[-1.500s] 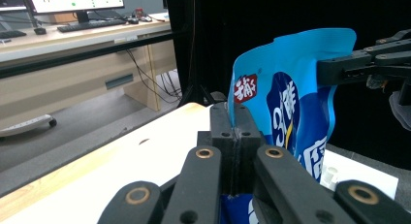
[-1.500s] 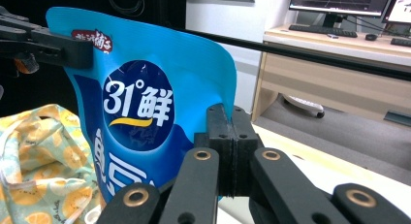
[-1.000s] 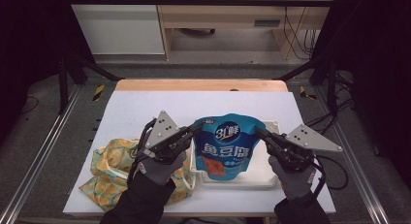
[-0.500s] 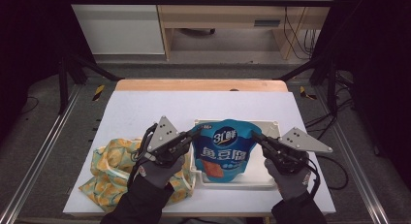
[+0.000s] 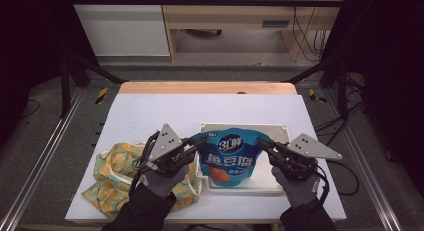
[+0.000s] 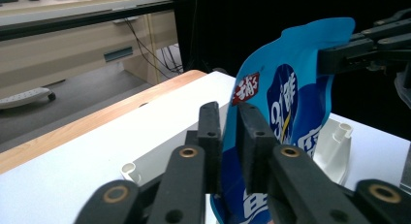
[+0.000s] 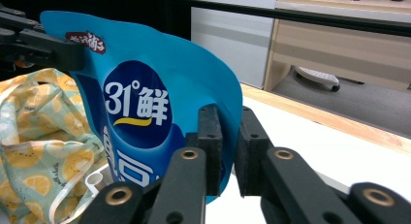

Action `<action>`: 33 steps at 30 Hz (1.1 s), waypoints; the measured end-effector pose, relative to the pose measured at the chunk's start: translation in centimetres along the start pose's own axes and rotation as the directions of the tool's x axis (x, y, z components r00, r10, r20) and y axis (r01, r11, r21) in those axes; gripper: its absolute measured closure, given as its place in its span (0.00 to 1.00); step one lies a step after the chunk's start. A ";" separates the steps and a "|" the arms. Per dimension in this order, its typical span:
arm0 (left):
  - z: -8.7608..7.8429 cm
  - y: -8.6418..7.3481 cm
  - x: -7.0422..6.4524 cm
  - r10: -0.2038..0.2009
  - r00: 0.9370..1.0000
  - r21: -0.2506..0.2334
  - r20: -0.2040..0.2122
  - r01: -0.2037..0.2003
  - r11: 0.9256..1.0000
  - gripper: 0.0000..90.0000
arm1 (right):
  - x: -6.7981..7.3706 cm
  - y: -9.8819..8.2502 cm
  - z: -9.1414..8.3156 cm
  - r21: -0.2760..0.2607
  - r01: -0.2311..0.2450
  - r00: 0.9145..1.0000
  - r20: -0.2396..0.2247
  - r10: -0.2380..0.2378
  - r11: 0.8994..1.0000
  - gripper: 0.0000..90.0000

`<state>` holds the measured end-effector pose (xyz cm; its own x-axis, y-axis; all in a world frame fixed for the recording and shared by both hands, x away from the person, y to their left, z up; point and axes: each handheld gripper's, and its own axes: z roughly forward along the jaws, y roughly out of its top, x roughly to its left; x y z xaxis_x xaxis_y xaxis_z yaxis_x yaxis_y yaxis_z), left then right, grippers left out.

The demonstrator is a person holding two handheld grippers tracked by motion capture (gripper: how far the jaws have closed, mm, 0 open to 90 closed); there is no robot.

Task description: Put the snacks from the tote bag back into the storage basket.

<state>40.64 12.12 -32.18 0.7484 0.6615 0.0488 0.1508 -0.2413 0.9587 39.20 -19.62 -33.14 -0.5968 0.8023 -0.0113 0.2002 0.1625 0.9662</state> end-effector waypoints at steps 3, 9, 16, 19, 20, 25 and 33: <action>-0.4 -0.1 0.1 0.008 1.000 0.010 0.000 -0.008 1.000 0.78 | 0.0 0.0 0.0 0.000 0.000 1.000 0.006 0.000 1.000 0.80; -2.1 -0.5 0.8 0.032 0.999 0.022 -0.033 -0.031 0.999 0.59 | -0.3 -0.3 -0.3 -0.023 0.010 0.999 0.041 -0.009 1.000 0.57; -4.4 -2.1 2.0 0.032 0.998 0.049 -0.057 -0.029 0.998 0.44 | -0.7 -1.0 -0.8 -0.031 -0.007 0.999 0.038 0.009 1.000 0.41; -5.4 -3.1 2.7 0.019 0.997 0.056 -0.076 -0.015 0.998 0.39 | -0.9 -1.4 -1.0 -0.030 -0.008 0.999 0.047 0.010 1.000 0.38; -5.8 -3.5 2.9 0.009 0.996 0.057 -0.085 -0.004 0.998 0.38 | -0.9 -1.5 -1.2 -0.030 -0.011 0.999 0.049 0.013 0.999 0.37; -7.0 -5.4 4.2 -0.036 0.994 0.052 -0.105 0.042 0.998 0.35 | -1.2 -2.3 -1.7 -0.025 -0.030 0.999 0.042 0.031 0.999 0.34; -8.1 -7.9 5.6 -0.063 0.988 0.071 -0.142 0.074 0.995 0.32 | -2.1 -4.0 -2.3 -0.020 -0.045 0.996 0.072 0.046 0.999 0.30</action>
<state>38.34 23.50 -37.25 0.6379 0.7696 0.0276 0.2509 -0.2415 0.9374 37.85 -23.25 -36.38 -0.5291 0.8484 0.0148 0.2109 0.1146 0.9708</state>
